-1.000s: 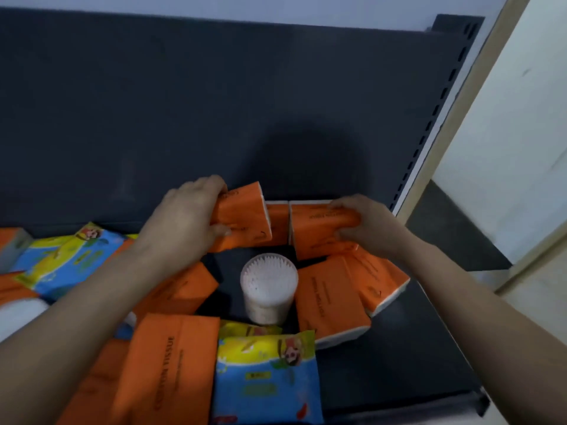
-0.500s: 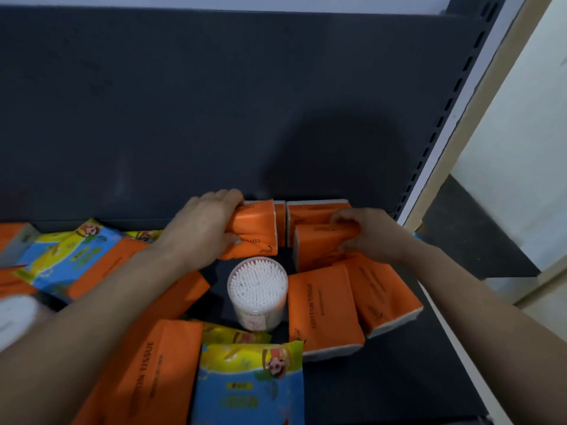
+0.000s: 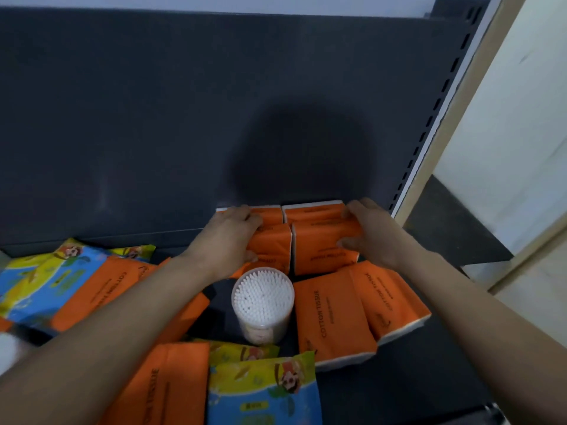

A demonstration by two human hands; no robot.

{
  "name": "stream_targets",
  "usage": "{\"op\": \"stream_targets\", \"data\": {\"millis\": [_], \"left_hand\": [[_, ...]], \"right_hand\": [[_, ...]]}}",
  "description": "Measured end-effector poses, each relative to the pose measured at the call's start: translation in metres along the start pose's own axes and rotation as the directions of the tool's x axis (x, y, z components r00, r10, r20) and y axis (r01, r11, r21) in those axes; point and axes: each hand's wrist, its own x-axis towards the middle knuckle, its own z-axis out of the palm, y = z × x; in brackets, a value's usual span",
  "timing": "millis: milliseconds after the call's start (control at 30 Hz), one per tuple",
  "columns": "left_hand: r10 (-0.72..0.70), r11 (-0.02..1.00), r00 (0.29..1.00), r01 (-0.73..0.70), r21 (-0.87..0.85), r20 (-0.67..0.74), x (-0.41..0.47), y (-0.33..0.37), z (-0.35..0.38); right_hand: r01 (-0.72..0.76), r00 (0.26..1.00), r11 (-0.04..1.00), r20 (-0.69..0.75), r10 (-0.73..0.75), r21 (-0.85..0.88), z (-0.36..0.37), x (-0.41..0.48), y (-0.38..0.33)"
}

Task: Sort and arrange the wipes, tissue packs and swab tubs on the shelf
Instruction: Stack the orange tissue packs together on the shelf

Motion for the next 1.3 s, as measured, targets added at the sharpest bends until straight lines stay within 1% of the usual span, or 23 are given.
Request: {"op": "stream_targets", "data": {"millis": [67, 200, 333, 400, 533, 633, 800, 900, 1033, 1133, 1233, 1300], "left_hand": [[0.014, 0.994, 0.999, -0.009, 0.113, -0.036, -0.001, -0.001, -0.001], [0.019, 0.994, 0.999, -0.015, 0.107, -0.041, 0.001, 0.001, -0.002], [0.037, 0.992, 0.999, -0.036, 0.122, -0.004, 0.001, 0.000, -0.004], [0.037, 0.996, 0.999, -0.038, 0.077, 0.010, -0.001, -0.002, -0.006], [0.033, 0.995, 0.999, -0.032, -0.094, 0.009, -0.012, -0.008, -0.016], [0.012, 0.989, 0.998, -0.022, -0.148, -0.069, -0.028, -0.017, -0.025], [-0.069, 0.981, 0.982, 0.035, -0.190, -0.176, -0.067, -0.045, -0.039], [-0.156, 0.966, 0.958, 0.097, -0.240, -0.240, -0.099, -0.063, -0.050], [-0.266, 0.955, 0.921, 0.211, -0.209, -0.286, -0.143, -0.082, -0.063], [-0.351, 0.932, 0.895, 0.304, -0.199, -0.276, -0.174, -0.092, -0.066], [-0.429, 0.902, 0.857, 0.389, -0.188, -0.285, -0.200, -0.094, -0.065], [-0.483, 0.875, 0.829, 0.441, -0.200, -0.282, -0.212, -0.090, -0.064]], "right_hand": [[-0.009, 1.000, 1.000, -0.013, 0.009, -0.002, 0.002, 0.001, -0.003], [-0.027, 0.999, 0.999, -0.031, 0.026, -0.040, 0.004, 0.000, -0.010], [-0.029, 0.999, 0.993, -0.040, 0.024, -0.112, 0.004, -0.003, -0.014], [-0.010, 0.998, 0.990, -0.070, 0.000, -0.140, 0.002, -0.006, -0.018], [0.037, 0.988, 0.990, -0.143, -0.057, -0.139, -0.003, -0.013, -0.029], [0.086, 0.982, 0.989, -0.160, -0.105, -0.118, -0.004, -0.015, -0.048], [0.220, 0.967, 0.968, -0.104, -0.233, -0.119, 0.003, -0.010, -0.098], [0.306, 0.946, 0.945, -0.071, -0.315, -0.119, 0.010, -0.005, -0.132], [0.418, 0.907, 0.904, -0.018, -0.421, -0.091, 0.023, -0.002, -0.172], [0.511, 0.859, 0.855, 0.084, -0.504, -0.090, 0.034, 0.000, -0.197], [0.605, 0.791, 0.791, 0.176, -0.586, -0.086, 0.043, 0.004, -0.216], [0.644, 0.753, 0.763, 0.235, -0.615, -0.066, 0.047, 0.008, -0.227]]}}
